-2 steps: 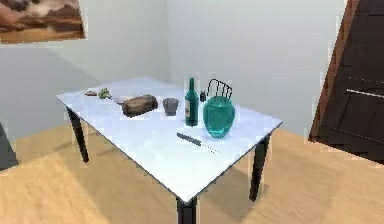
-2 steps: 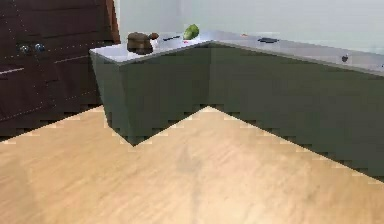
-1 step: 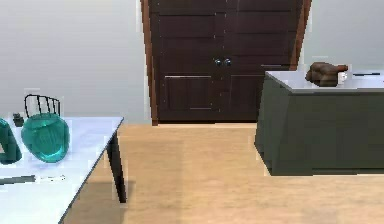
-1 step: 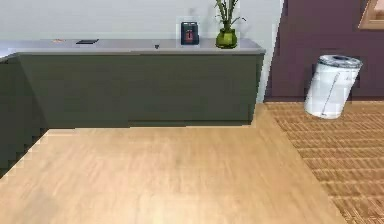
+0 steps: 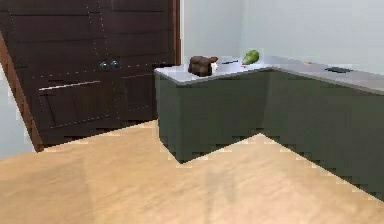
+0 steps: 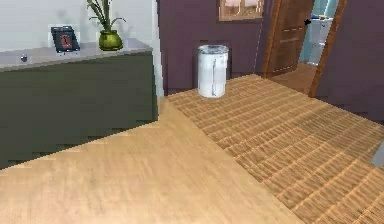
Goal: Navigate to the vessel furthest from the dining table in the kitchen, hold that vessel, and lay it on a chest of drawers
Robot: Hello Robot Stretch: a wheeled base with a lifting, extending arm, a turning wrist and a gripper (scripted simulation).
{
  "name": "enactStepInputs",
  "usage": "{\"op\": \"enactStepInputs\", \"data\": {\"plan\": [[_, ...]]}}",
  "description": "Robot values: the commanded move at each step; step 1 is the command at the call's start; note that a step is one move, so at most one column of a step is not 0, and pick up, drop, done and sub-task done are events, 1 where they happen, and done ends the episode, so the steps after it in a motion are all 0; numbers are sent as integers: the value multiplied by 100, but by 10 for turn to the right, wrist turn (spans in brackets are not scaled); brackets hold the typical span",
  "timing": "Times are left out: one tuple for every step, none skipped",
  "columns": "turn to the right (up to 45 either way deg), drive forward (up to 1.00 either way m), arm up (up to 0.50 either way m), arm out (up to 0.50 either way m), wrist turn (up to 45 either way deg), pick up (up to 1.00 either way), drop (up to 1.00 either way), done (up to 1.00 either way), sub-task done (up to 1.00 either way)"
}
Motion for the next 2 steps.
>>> {"op": "enactStepInputs", "data": {"plan": [[0,10,0,0,0,0,0,0,0],[-240,0,0,0,0,0,0,0,0]]}}
